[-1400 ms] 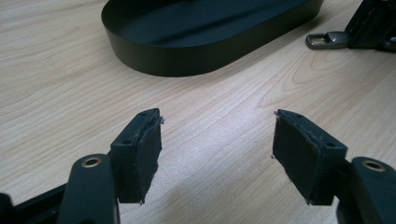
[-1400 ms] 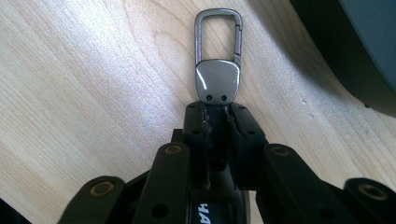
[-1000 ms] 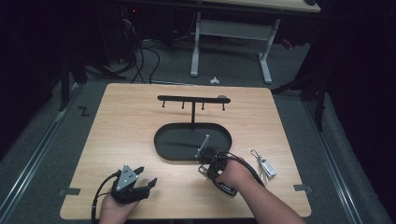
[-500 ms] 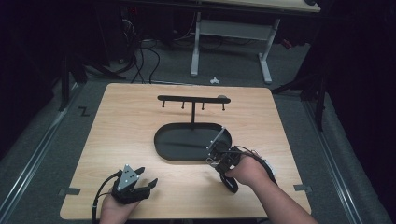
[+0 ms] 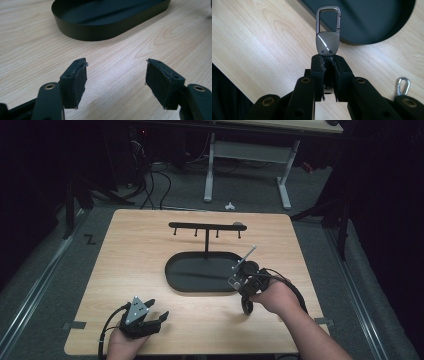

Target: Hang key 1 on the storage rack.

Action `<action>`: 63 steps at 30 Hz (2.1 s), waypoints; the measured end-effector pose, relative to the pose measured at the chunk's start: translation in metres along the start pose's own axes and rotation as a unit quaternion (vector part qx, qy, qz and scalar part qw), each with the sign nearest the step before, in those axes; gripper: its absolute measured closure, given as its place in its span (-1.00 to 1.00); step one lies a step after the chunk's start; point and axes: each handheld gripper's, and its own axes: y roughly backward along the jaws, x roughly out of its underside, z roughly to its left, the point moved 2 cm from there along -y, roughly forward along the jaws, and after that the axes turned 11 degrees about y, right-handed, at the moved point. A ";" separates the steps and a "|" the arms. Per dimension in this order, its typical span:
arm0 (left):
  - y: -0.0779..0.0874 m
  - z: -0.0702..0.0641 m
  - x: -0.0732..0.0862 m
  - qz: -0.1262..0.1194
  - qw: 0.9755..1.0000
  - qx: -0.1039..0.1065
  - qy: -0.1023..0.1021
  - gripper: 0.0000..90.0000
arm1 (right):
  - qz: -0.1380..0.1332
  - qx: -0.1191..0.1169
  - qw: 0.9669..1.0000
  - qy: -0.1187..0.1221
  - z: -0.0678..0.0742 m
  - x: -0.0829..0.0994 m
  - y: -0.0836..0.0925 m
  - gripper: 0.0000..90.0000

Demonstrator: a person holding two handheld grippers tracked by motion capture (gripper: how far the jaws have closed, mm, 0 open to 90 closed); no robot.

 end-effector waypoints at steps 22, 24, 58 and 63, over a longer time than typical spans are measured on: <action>0.000 0.000 0.001 0.002 1.000 0.002 -0.001 -0.24 | -0.023 0.021 1.000 -0.001 -0.014 -0.026 0.033 0.79; 0.000 0.001 0.001 0.002 1.000 0.003 0.000 -0.24 | -0.024 0.022 0.999 -0.005 -0.015 -0.030 0.036 0.79; 0.001 0.002 0.001 0.010 1.000 0.010 0.001 -0.24 | -0.067 0.050 0.996 -0.016 -0.039 -0.081 0.070 0.79; 0.001 0.002 0.002 0.010 1.000 0.011 0.002 -0.24 | -0.069 0.053 0.996 -0.017 -0.042 -0.091 0.066 0.79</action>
